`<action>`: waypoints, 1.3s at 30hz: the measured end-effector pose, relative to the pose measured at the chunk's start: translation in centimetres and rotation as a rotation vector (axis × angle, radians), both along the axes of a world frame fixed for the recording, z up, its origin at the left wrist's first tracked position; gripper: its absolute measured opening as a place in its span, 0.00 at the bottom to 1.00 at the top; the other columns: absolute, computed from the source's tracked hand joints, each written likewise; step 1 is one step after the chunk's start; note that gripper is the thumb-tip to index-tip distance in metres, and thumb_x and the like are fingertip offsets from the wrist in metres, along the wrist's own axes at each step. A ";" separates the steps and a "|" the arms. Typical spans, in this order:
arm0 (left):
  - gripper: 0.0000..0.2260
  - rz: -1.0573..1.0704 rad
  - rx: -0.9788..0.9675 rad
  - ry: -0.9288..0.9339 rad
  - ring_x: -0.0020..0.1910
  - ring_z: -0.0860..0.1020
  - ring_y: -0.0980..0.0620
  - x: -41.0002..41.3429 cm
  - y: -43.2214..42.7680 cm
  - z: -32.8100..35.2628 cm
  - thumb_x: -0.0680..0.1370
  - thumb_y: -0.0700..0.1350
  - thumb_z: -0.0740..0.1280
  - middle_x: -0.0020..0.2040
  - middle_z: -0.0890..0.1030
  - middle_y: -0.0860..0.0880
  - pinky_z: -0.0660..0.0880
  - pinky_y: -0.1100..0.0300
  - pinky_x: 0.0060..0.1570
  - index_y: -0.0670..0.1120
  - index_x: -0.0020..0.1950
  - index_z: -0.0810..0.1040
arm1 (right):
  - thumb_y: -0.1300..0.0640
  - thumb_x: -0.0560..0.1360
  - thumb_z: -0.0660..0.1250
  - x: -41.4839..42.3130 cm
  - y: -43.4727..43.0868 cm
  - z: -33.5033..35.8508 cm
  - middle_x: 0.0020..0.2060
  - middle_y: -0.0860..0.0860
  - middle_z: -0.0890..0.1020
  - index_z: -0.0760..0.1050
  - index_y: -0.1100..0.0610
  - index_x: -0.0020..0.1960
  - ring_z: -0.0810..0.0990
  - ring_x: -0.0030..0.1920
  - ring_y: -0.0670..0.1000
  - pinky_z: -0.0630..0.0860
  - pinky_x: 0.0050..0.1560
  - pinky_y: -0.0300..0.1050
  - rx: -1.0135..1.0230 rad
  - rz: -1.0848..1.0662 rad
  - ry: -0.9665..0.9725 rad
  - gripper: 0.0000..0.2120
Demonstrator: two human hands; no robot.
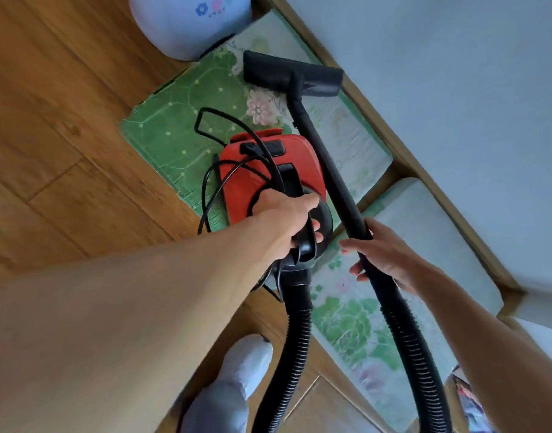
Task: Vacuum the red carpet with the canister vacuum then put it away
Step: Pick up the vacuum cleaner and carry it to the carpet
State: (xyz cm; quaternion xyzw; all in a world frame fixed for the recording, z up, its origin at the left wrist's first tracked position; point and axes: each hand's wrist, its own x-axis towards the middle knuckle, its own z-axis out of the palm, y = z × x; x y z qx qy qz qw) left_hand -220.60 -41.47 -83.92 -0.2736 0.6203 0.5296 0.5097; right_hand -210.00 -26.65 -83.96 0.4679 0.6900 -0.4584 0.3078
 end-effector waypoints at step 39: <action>0.04 -0.251 -0.142 -0.014 0.28 0.67 0.50 1.2 -17.5 42.1 0.80 0.36 0.65 0.32 0.69 0.45 0.73 0.56 0.31 0.40 0.54 0.73 | 0.65 0.77 0.64 5.7 -24.8 49.7 0.35 0.60 0.76 0.73 0.63 0.57 0.72 0.24 0.53 0.74 0.25 0.41 -0.262 -0.496 0.255 0.09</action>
